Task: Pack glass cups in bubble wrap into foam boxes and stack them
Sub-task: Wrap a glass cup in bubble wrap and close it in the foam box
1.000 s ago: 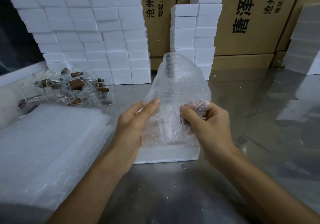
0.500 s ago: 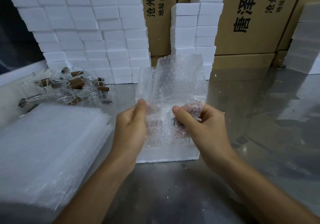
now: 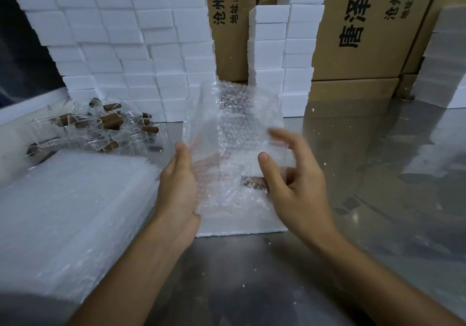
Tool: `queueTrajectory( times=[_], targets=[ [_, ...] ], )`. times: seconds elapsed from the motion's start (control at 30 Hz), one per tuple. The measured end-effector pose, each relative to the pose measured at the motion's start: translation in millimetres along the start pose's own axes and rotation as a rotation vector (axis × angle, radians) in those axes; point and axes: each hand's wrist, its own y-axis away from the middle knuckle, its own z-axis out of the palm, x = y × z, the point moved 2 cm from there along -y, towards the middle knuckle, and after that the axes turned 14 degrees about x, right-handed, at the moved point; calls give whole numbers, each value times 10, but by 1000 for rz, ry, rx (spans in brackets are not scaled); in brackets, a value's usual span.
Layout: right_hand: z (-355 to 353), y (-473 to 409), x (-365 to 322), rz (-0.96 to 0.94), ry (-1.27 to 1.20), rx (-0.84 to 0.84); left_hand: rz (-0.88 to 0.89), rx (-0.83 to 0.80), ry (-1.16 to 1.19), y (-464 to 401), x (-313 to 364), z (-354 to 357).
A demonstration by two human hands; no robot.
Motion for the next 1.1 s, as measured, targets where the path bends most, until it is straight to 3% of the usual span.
queueTrajectory(
  times=[0.07,0.2,0.37,0.47,0.73,0.87,1.1],
  targets=[
    [23,13,-10,-45,78,-25,-42,-37,41,1,2,9],
    [56,43,-28,132,-3,-150,-91,-62,102,-34,1,0],
    [45,11,-32,-53,172,-148,-99,-62,165,-50,5,-10],
    [42,10,-61,-49,109,-101,-107,-94,184,-36,-1,1],
    [-1,-36,-34,312,-309,-7,-124,-251,182,39,13,47],
    [40,-50,45,503,-330,-91,-87,-257,162,57,18,60],
    [49,-52,-37,434,-303,-80,4,-315,160,110,50,73]
  ],
)
